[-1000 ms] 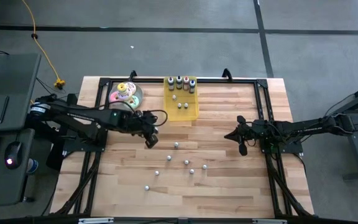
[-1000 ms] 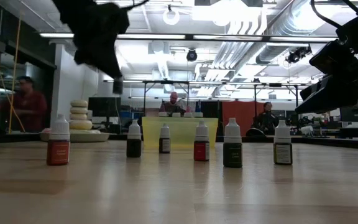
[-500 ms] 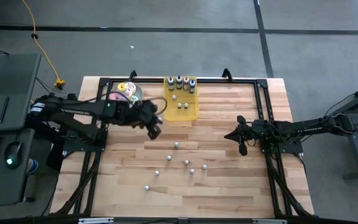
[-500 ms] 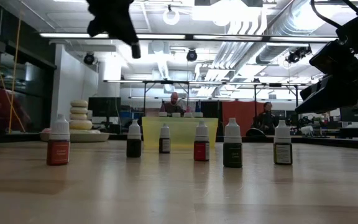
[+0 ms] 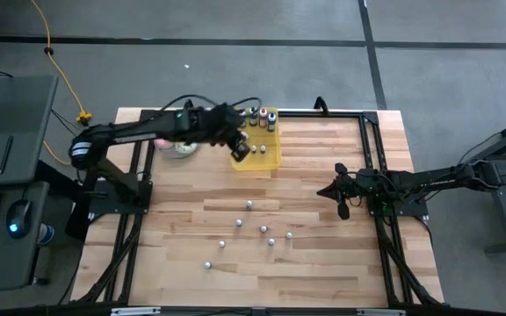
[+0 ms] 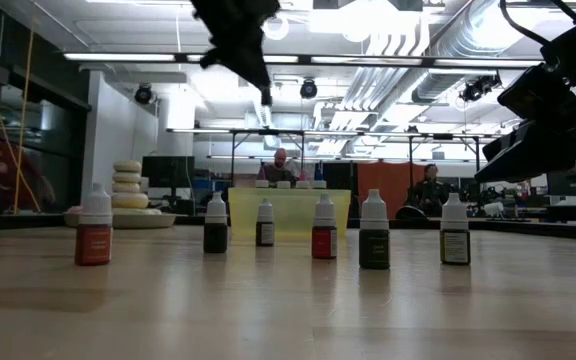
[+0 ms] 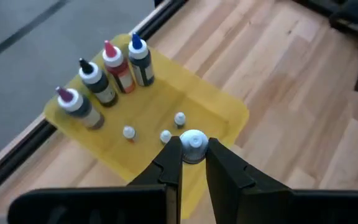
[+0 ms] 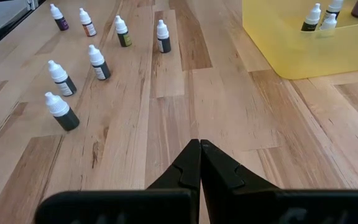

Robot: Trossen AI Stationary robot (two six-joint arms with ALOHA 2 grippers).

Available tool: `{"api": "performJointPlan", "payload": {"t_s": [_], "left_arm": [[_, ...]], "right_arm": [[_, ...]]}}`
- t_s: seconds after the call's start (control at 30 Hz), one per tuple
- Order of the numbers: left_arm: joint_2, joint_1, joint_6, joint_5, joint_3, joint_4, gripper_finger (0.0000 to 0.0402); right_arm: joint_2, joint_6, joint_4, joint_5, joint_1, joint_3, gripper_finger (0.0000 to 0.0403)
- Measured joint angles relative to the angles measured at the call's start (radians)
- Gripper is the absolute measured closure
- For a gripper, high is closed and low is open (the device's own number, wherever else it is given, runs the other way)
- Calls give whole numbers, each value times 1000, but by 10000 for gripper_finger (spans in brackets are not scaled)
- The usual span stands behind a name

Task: Pick & Place food coloring
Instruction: Put the top small purple food coloring bottle into the yellow bin

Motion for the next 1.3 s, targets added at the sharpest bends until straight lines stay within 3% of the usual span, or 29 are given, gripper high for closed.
{"api": "performJointPlan", "payload": {"t_s": [0.3,0.43,0.7,1.1,1.3], "left_arm": [[205,104,191,68,157,-6,362],[269,146,253,86,170,24,362],[367,203,229,92,169,77,362],[476,214,316,215,170,140,362],[520,214,161,155,169,135,362]], "right_arm": [[0,0,-1,0,0,0,402],[0,0,0,0,0,0,402],[0,0,0,0,0,0,402],[0,0,0,0,0,0,402],[0,0,0,0,0,0,402]]}}
